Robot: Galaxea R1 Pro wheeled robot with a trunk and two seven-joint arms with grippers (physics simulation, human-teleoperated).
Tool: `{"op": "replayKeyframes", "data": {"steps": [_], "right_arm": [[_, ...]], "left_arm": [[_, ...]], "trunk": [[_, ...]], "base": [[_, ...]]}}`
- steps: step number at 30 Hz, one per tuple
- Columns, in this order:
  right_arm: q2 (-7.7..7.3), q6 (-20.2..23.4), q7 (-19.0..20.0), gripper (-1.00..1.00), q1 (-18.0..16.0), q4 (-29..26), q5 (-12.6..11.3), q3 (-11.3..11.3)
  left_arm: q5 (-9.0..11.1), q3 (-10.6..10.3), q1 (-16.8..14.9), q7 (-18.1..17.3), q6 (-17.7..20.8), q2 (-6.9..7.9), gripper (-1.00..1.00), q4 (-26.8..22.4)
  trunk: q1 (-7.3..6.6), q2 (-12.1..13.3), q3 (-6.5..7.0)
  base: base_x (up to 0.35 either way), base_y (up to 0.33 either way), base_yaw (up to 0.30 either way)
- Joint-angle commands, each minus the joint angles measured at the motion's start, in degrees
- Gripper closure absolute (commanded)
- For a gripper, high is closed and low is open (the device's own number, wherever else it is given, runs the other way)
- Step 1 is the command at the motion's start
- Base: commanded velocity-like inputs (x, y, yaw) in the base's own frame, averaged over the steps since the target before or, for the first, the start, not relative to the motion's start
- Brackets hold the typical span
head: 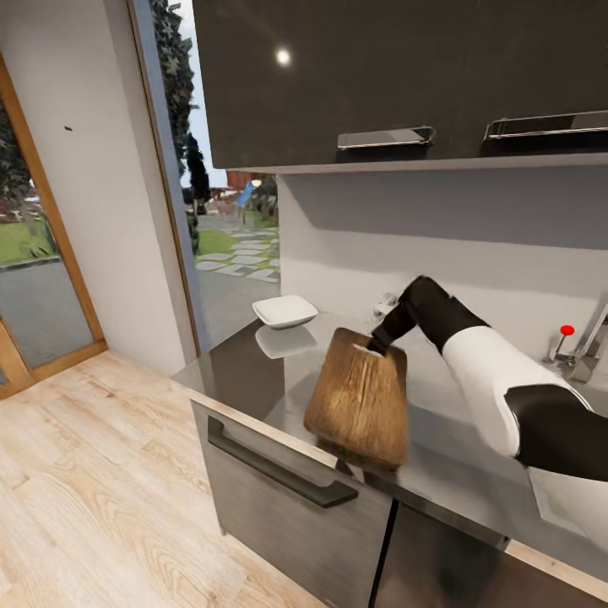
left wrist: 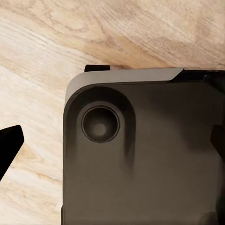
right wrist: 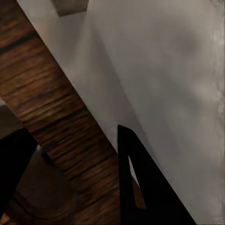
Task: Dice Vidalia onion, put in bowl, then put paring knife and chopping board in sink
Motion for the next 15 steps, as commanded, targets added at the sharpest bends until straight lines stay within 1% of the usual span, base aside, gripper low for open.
{"op": "replayKeyframes", "data": {"steps": [1, 2, 4, 5, 6, 7, 8, 9, 10, 11, 12, 13, 14, 15], "right_arm": [[-0.54, 1.62, -1.43, 1.0, 0.03, -0.09, 0.14, -2.24], [-0.85, 2.14, -2.53, 1.0, 0.04, -0.09, 0.14, -3.59], [-2.16, 3.41, -7.52, 1.0, 0.05, -0.07, 0.14, -9.74], [-2.44, 3.58, -8.91, 1.0, 0.05, -0.06, 0.14, -11.45], [-2.99, 3.82, -11.78, 1.0, 0.05, -0.04, 0.14, -15.05], [-3.27, 3.91, -13.28, 1.0, 0.05, -0.03, 0.14, -16.94], [-3.89, 4.04, -16.4, 1.0, 0.06, 0.0, 0.14, -20.95], [-4.67, 4.12, -19.91, 1.0, 0.06, 0.03, 0.14, -25.75], [-5.71, 4.11, -24.51, 1.0, 0.06, 0.24, 0.14, -32.76], [-6.15, 4.02, -27.32, 1.0, 0.06, 0.39, 0.17, -37.27], [-6.54, 3.79, -31.09, 1.0, 0.06, 0.57, 0.24, -42.58], [-6.68, 3.48, -33.35, 1.0, 0.09, 0.65, 0.27, -44.79], [-6.76, 2.96, -35.36, 1.0, 0.13, 0.7, 0.29, -46.24], [-6.79, 2.2, -37.17, 1.0, 0.27, 0.73, 0.3, -47.17]], "left_arm": [[0.14, -0.01, -0.01, 0.01, -0.12, -0.01, -1.0, -0.03], [0.15, -0.01, -0.01, 0.01, -0.12, -0.01, -1.0, -0.03], [0.16, -0.08, -0.01, 0.01, -0.11, -0.01, -1.0, -0.03], [0.16, -0.1, -0.01, 0.01, -0.11, -0.01, -1.0, -0.03], [0.16, -0.13, -0.01, 0.01, -0.11, -0.01, -1.0, -0.01], [0.16, -0.14, -0.01, 0.01, -0.11, -0.01, -1.0, 0.0], [0.16, -0.16, -0.01, 0.01, -0.14, 0.0, -1.0, 0.07], [0.17, -0.17, -0.01, 0.01, -0.16, 0.0, -1.0, 0.23], [0.17, -0.18, -0.01, 0.01, -0.18, 0.0, -1.0, 0.53], [0.17, -0.18, -0.01, 0.01, -0.18, 0.0, -1.0, 0.67], [0.12, -0.19, -0.01, 0.01, -0.19, 0.0, -1.0, 0.8], [0.11, -0.19, -0.01, 0.01, -0.19, 0.0, -1.0, 0.85], [0.1, -0.19, -0.01, 0.01, -0.19, 0.0, -1.0, 0.87], [0.09, -0.19, -0.01, 0.01, -0.19, -0.02, -1.0, 0.86]], "trunk": [[0.0, -0.03, -0.07], [0.0, -0.03, -0.07], [0.0, -0.03, -0.07], [0.0, -0.03, -0.07], [0.0, -0.03, -0.07], [0.0, -0.03, -0.07], [0.0, -0.03, -0.07], [0.0, -0.03, -0.07], [0.0, -0.03, -0.07], [0.0, -0.03, -0.07], [0.0, -0.03, -0.07], [0.0, -0.03, -0.07], [0.0, -0.03, -0.07], [0.0, -0.03, -0.07]], "base": [[0.0, 0.0, 0.0], [0.0, 0.0, 0.0], [0.0, 0.0, 0.0], [0.0, 0.0, 0.0], [0.0, 0.0, 0.0], [0.0, 0.0, 0.0], [0.0, 0.0, 0.0], [0.0, 0.0, 0.0], [0.0, 0.0, 0.0], [0.0, 0.0, 0.0], [0.0, 0.0, 0.0], [0.0, 0.0, 0.0], [0.0, 0.0, 0.0], [0.0, 0.0, 0.0]]}}
